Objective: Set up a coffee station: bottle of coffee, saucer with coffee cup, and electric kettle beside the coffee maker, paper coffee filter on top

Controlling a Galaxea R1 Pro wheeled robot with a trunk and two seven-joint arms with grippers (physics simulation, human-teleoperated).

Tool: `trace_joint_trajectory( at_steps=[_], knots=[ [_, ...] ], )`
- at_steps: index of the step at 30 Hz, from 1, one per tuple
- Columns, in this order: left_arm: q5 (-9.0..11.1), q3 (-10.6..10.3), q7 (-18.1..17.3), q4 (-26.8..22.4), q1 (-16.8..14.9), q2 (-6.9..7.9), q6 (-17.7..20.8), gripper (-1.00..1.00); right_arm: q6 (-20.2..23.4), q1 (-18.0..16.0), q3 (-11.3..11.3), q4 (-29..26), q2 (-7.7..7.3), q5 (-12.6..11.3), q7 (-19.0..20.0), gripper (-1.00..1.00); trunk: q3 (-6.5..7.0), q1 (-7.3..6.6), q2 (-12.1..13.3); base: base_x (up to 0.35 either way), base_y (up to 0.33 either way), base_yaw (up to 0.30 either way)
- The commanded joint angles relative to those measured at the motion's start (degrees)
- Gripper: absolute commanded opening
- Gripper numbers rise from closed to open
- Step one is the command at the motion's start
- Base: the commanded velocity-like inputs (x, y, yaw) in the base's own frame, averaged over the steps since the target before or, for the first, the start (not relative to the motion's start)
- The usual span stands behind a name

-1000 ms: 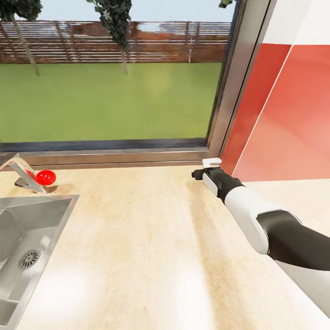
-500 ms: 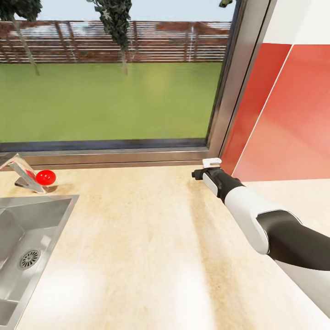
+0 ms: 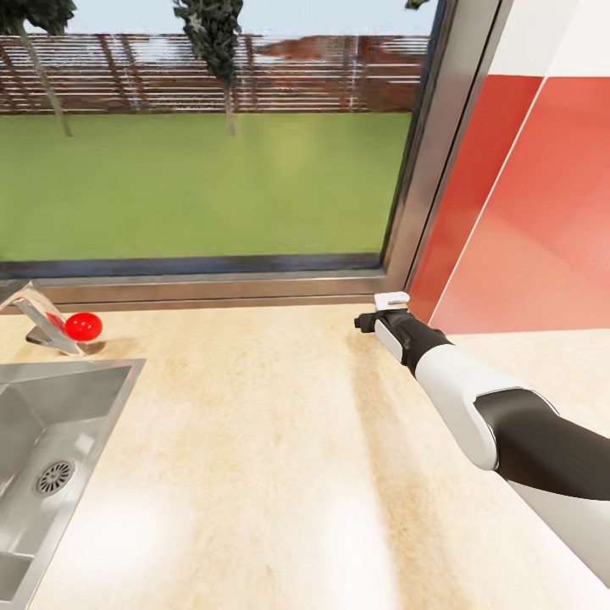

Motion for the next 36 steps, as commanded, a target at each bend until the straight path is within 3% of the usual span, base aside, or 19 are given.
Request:
trace_joint_trajectory(
  at_steps=[1, 36],
  knots=[
    [-0.6, 0.5, 0.1, -0.1, 0.0, -0.01, -0.1, 1.0, 0.3, 0.0, 0.5, -0.1, -0.01, -0.5, -0.3, 1.0, -0.13, 0.03, -0.1, 0.0, 0.0, 0.0],
    [-0.6, 0.5, 0.1, 0.0, 0.0, -0.01, -0.2, 1.0, 0.3, 0.0, 0.5, 0.0, -0.01, -0.5, -0.3, 1.0, -0.5, 0.03, -0.1, 0.0, 0.0, -0.016]
  ],
)
